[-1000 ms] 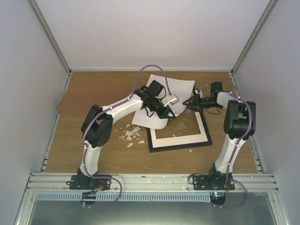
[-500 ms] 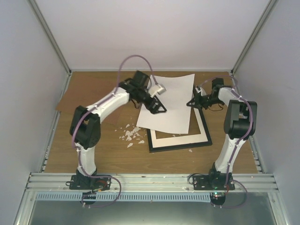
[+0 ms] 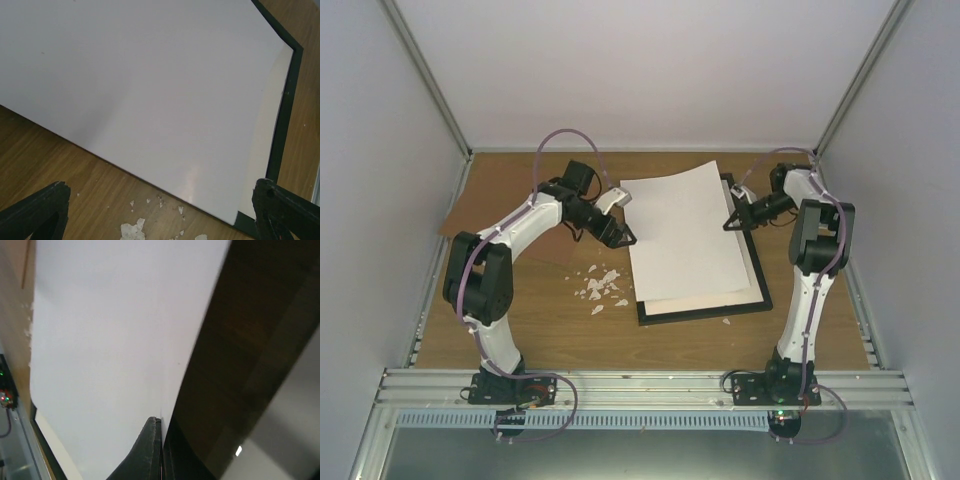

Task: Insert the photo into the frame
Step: Place the photo frame item in the photo frame, then adjust the photo frame at the center of the board.

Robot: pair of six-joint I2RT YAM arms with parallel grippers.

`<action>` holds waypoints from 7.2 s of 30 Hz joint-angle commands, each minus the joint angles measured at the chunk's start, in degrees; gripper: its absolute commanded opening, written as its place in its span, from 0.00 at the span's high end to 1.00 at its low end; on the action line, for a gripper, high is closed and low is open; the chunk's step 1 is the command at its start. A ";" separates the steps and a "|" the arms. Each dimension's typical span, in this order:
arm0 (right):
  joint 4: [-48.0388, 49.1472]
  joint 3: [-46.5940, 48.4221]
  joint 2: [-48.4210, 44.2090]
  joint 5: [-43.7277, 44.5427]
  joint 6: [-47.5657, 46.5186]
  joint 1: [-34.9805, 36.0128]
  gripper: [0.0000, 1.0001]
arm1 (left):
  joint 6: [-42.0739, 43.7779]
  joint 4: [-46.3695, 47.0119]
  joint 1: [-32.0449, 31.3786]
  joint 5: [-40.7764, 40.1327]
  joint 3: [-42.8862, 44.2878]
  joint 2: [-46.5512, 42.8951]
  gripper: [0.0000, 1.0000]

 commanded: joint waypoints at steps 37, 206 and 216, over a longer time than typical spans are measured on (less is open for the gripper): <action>2.37 -4.69 -4.42 6.22 4.35 -3.34 0.99 | -0.54 0.85 7.35 -1.45 -1.22 -1.54 0.01; 27.30 -21.15 -27.16 10.59 5.26 8.27 0.01 | 39.70 -3.34 15.33 -13.68 -24.21 -10.32 0.01; 24.35 -23.11 -27.97 6.60 5.94 0.43 0.02 | 34.37 5.54 2.48 -13.75 -26.34 -4.89 0.02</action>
